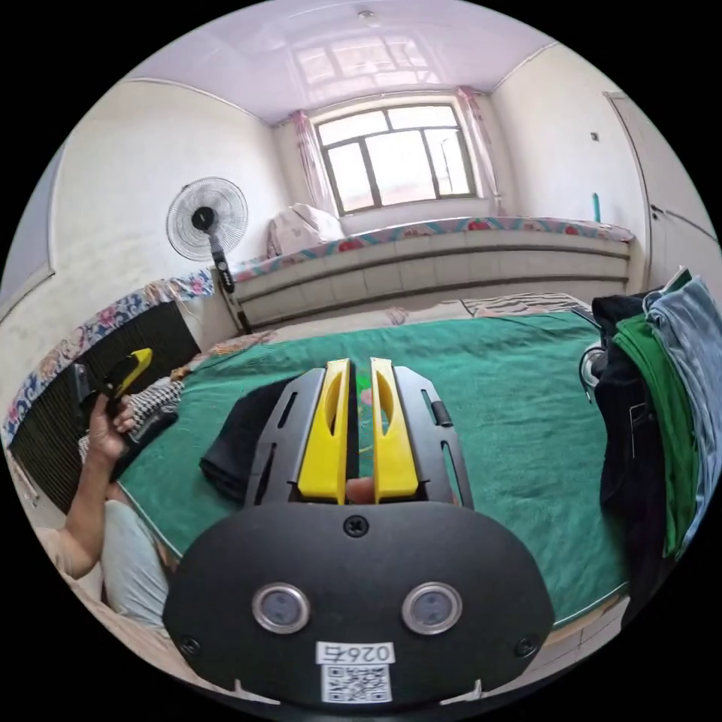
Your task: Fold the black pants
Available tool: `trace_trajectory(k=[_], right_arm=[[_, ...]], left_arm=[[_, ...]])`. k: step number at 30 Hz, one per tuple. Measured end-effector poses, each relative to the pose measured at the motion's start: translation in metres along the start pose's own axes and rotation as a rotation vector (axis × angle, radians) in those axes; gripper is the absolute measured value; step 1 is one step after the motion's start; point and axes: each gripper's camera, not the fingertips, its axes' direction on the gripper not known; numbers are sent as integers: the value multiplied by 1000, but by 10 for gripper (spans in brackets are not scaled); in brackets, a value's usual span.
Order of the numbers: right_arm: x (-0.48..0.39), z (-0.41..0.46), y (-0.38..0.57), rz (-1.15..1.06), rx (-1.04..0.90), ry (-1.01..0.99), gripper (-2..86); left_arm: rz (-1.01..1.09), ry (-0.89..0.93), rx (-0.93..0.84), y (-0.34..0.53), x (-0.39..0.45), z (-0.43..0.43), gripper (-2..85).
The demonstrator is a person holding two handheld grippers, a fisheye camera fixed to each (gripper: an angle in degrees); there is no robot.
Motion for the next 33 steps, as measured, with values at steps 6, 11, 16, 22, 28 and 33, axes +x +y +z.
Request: trace_trajectory(k=[6,11,16,22,28,33], right_arm=[[-33,67,13,-241,-126,121,-8],[-68,102,20,-402,-174,-6,-12],[-97,126,34,-553,-242,-122,-11],[-107,142,35,-596,-302,-243,7],[-109,154,27,-629,-328,-255,24],[-102,159,12,-571,-328,-253,41]], left_arm=[[-244,230,-243,42,-113,27,-10],[-109,4,-421,73,-123,52,-9],[3,-312,-630,112,-135,95,2],[-44,-231,-779,160,-155,140,85],[-133,-213,-747,189,-183,127,65],[-247,-99,-668,211,-210,105,25]])
